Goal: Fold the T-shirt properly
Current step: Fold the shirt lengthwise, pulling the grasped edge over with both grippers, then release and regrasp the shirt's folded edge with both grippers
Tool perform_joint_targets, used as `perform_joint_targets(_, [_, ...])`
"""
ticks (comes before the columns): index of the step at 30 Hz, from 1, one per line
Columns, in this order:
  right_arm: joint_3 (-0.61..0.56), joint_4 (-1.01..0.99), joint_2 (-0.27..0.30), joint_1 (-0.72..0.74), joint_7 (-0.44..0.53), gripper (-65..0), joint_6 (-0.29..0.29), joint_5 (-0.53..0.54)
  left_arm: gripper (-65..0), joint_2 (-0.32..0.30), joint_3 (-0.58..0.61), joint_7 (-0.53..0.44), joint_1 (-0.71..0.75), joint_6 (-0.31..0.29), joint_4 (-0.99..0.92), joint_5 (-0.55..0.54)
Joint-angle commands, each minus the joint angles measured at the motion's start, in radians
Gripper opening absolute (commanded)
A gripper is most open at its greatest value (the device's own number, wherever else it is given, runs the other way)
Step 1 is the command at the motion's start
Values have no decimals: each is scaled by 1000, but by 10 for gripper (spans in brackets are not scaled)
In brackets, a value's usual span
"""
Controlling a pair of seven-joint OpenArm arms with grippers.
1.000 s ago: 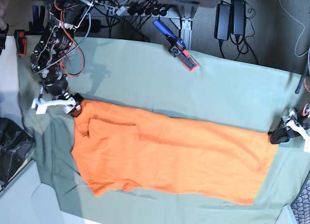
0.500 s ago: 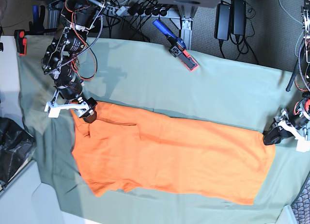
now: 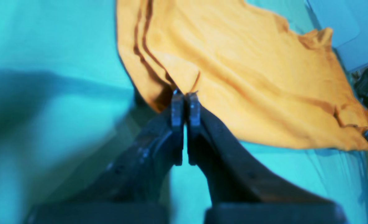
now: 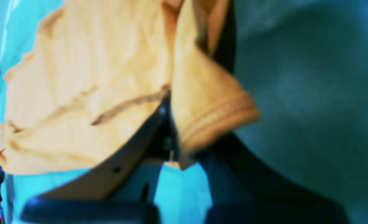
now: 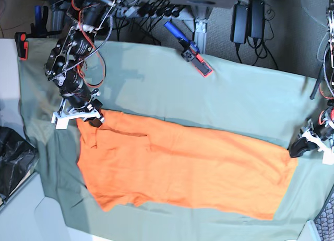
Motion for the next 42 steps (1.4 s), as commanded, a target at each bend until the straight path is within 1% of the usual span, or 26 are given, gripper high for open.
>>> perform_joint_targets(1, [0, 32, 18, -1, 10, -650, 101, 15, -650, -31, -7, -16, -21, -9, 18, -29])
perform_joint_targets(4, [0, 68, 41, -41, 10, -650, 101, 18, -650, -58, -6, -5, -15, -9, 18, -39])
perform_joint_targets(9, [1, 140, 68, -139, 9, -650, 101, 34, -650, -108, -6, 42, 36, -9, 24, -129])
perform_joint_targets(12, [1, 172, 77, -193, 8, -650, 106, 51, -650, -136, -7, 56, 111, -9, 69, -172])
perform_joint_targets(16, [2, 208, 96, -268, 5, -650, 117, 78, -650, -164, -12, 59, 248, -9, 200, -193])
perform_joint_targets(18, [2, 226, 108, -307, 2, -650, 117, 79, -650, -167, -42, 59, 317, -9, 272, -192])
perform_joint_targets(21, [2, 264, 124, -369, 2, -650, 117, 79, -650, -169, -124, 59, 414, -9, 361, -192])
perform_joint_targets(24, [2, 299, 145, -420, 2, -650, 117, 79, -650, -169, -201, 59, 497, -9, 428, -192])
perform_joint_targets(27, [2, 319, 170, -455, 2, -650, 117, 85, -650, -169, -245, 59, 564, -9, 479, -195])
perform_joint_targets(30, [2, 336, 192, -482, 3, -650, 117, 86, -650, -168, -261, 58, 611, -9, 504, -200])
perform_joint_targets(35, [2, 348, 214, -517, -2, -650, 117, 86, -650, -168, -262, 55, 646, -9, 506, -200])
perform_joint_targets(41, [2, 347, 216, -549, 7, -650, 119, 71, -650, -168, -262, 63, 646, -9, 506, -199])
perform_joint_targets(42, [2, 347, 216, -549, 6, -650, 119, 66, -595, -168, -262, 63, 646, -9, 506, -199])
